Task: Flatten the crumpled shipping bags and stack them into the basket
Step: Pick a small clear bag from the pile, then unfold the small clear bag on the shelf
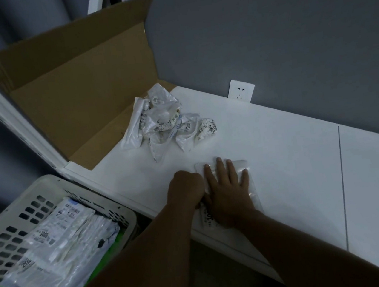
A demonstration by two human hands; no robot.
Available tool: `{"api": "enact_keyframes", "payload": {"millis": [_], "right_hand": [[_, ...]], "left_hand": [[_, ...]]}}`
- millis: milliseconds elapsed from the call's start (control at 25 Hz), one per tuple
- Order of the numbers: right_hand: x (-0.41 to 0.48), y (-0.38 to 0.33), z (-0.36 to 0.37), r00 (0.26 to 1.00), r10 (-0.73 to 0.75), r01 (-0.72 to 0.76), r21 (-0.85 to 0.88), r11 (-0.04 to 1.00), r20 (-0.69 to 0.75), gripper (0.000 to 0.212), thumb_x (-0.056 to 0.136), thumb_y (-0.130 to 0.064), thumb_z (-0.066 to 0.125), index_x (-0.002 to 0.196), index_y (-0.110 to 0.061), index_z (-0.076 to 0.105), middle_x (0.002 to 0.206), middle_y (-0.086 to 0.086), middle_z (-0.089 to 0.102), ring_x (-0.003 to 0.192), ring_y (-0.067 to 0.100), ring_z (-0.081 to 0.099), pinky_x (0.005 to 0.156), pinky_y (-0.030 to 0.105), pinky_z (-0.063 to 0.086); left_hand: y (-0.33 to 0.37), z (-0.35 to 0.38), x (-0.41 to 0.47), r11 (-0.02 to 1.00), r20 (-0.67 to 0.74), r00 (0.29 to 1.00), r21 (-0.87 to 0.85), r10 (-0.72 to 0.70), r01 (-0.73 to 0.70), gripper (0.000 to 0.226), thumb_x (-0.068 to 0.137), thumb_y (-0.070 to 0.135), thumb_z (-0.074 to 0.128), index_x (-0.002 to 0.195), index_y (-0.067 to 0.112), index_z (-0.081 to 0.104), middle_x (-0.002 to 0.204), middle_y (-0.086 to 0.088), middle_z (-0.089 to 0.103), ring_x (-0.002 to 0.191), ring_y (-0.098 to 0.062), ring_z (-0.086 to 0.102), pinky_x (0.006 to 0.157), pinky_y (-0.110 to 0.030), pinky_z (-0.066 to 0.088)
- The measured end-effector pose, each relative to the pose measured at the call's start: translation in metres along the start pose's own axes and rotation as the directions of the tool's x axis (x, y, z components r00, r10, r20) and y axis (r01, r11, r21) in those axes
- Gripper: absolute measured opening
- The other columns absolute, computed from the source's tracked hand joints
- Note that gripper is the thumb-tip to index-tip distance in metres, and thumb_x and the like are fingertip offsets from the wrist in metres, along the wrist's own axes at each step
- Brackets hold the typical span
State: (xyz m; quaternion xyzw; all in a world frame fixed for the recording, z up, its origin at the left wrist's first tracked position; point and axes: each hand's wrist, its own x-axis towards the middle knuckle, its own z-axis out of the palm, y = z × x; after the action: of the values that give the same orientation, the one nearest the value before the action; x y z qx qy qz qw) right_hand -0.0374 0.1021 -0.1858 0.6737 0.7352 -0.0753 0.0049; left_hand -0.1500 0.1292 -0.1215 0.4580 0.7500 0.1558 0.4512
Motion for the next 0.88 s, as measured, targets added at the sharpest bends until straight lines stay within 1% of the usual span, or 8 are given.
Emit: {"api": "enact_keyframes", "payload": {"millis": [40, 160, 240, 360, 520, 640, 760, 880], "right_hand": [[-0.001, -0.002, -0.008, 0.999, 0.019, -0.02, 0.022, 1.0, 0.047, 0.098, 0.077, -0.077, -0.022, 0.16, -0.027, -0.004, 0.167, 0.011, -0.016, 0.152, 0.034, -0.017, 0.115, 0.066, -0.009], [0.005, -0.007, -0.028, 1.0, 0.008, -0.008, 0.011, 1.0, -0.005, 0.078, 0.095, -0.067, 0.01, 0.16, -0.025, 0.005, 0.167, 0.011, -0.012, 0.153, 0.032, -0.016, 0.118, 0.06, -0.01], [0.016, -0.013, -0.047, 0.999, 0.0, 0.003, 0.077, 0.997, -0.036, 0.07, 0.101, -0.054, 0.036, 0.159, -0.022, 0.014, 0.168, 0.014, -0.003, 0.154, 0.033, -0.006, 0.122, 0.055, -0.001], [0.043, -0.022, -0.071, 0.994, 0.038, -0.02, 0.167, 0.986, -0.104, 0.069, 0.097, -0.037, 0.055, 0.157, -0.022, 0.024, 0.165, 0.018, 0.008, 0.15, 0.039, 0.012, 0.12, 0.049, 0.019], [0.081, -0.027, -0.087, 0.985, 0.173, -0.168, 0.268, 0.949, 0.006, 0.066, 0.095, -0.034, 0.056, 0.154, -0.024, 0.03, 0.165, 0.015, 0.006, 0.148, 0.04, 0.013, 0.116, 0.052, 0.027], [0.09, -0.027, -0.085, 0.976, 0.214, -0.218, 0.305, 0.927, 0.048, 0.06, 0.093, -0.024, 0.053, 0.151, -0.017, 0.037, 0.163, 0.008, 0.019, 0.145, 0.036, 0.02, 0.112, 0.051, 0.03], [0.079, -0.024, -0.086, 0.982, 0.183, -0.161, 0.314, 0.936, -0.041, 0.052, 0.092, -0.013, 0.054, 0.143, -0.006, 0.047, 0.156, 0.009, 0.034, 0.139, 0.035, 0.03, 0.11, 0.048, 0.036], [0.056, -0.017, -0.09, 0.974, 0.076, -0.005, 0.313, 0.95, -0.213, 0.045, 0.091, -0.007, 0.059, 0.135, 0.002, 0.055, 0.149, 0.013, 0.045, 0.134, 0.034, 0.039, 0.111, 0.041, 0.038]], "left_hand": [[-0.003, -0.003, -0.005, 0.993, -0.018, 0.994, 0.041, 0.109, -0.109, 0.024, 0.091, 0.013, 0.065, 0.109, -0.003, 0.065, 0.112, -0.018, 0.066, 0.108, -0.03, 0.061, 0.091, -0.031, 0.048], [0.001, -0.008, 0.003, 0.972, -0.04, 0.997, -0.224, 0.068, -0.075, 0.025, 0.093, 0.014, 0.06, 0.112, 0.0, 0.064, 0.111, -0.018, 0.066, 0.105, -0.031, 0.064, 0.089, -0.031, 0.051], [0.006, -0.012, 0.007, 0.947, -0.219, 0.974, -0.298, 0.055, -0.121, 0.027, 0.094, 0.013, 0.05, 0.114, -0.001, 0.063, 0.106, -0.015, 0.065, 0.103, -0.033, 0.065, 0.089, -0.04, 0.055], [0.017, -0.021, 0.009, 0.939, -0.322, 0.942, -0.285, 0.094, -0.191, 0.027, 0.091, 0.007, 0.049, 0.116, 0.003, 0.061, 0.116, -0.014, 0.062, 0.11, -0.032, 0.059, 0.088, -0.036, 0.048], [0.018, -0.024, 0.016, 0.921, -0.304, 0.948, -0.336, 0.094, -0.199, 0.029, 0.088, 0.006, 0.051, 0.115, 0.006, 0.061, 0.117, -0.013, 0.063, 0.108, -0.03, 0.06, 0.092, -0.037, 0.05], [0.017, -0.024, 0.018, 0.916, -0.294, 0.95, -0.344, 0.104, -0.207, 0.028, 0.088, 0.006, 0.05, 0.114, 0.006, 0.061, 0.116, -0.012, 0.063, 0.108, -0.029, 0.059, 0.092, -0.035, 0.049], [0.017, -0.027, 0.018, 0.917, -0.288, 0.952, -0.342, 0.107, -0.207, 0.028, 0.088, 0.004, 0.05, 0.114, 0.005, 0.061, 0.114, -0.01, 0.063, 0.106, -0.029, 0.06, 0.089, -0.033, 0.049], [0.02, -0.027, 0.025, 0.91, -0.268, 0.961, -0.376, 0.073, -0.174, 0.025, 0.089, 0.005, 0.055, 0.113, 0.006, 0.061, 0.117, -0.012, 0.064, 0.109, -0.029, 0.062, 0.095, -0.035, 0.051]]}}
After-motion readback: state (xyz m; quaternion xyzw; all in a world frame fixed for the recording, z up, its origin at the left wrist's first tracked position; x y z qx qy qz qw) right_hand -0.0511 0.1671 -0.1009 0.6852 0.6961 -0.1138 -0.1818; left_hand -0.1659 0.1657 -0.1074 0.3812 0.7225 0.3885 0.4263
